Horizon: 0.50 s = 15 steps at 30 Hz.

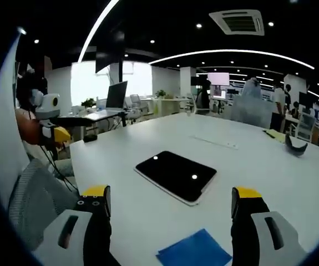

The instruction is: Wipe the mirror surface with the cleaning cloth until all visible marks leave the cleaned area.

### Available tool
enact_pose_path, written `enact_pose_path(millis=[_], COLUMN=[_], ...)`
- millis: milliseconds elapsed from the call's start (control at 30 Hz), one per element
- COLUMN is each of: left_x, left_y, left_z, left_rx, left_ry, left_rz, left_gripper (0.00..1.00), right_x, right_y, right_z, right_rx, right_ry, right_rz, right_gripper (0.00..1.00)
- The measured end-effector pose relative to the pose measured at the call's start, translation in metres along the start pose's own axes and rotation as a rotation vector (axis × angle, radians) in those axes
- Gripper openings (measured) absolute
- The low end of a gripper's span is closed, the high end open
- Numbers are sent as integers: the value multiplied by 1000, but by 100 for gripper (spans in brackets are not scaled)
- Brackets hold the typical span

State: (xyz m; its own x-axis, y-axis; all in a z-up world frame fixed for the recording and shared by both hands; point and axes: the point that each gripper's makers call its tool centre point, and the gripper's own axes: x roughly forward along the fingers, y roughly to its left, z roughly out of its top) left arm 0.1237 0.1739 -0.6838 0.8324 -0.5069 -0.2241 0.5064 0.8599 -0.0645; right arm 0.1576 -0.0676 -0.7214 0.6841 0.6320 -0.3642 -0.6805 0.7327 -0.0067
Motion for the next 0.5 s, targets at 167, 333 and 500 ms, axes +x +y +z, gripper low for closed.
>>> enact_pose_path(millis=[167, 333, 500], left_x=[0, 1, -1], left_y=[2, 2, 1], left_z=[3, 6, 7], left_rx=[-9, -20, -24], left_ry=[-11, -22, -29], left_rz=[5, 9, 5], left_gripper=[99, 99, 91], right_x=[0, 1, 1], right_y=[0, 0, -1], right_z=[0, 1, 3], right_rx=[-1, -1, 2], right_ry=[-1, -5, -12], right_rz=[0, -1, -2], right_gripper=[89, 89, 89])
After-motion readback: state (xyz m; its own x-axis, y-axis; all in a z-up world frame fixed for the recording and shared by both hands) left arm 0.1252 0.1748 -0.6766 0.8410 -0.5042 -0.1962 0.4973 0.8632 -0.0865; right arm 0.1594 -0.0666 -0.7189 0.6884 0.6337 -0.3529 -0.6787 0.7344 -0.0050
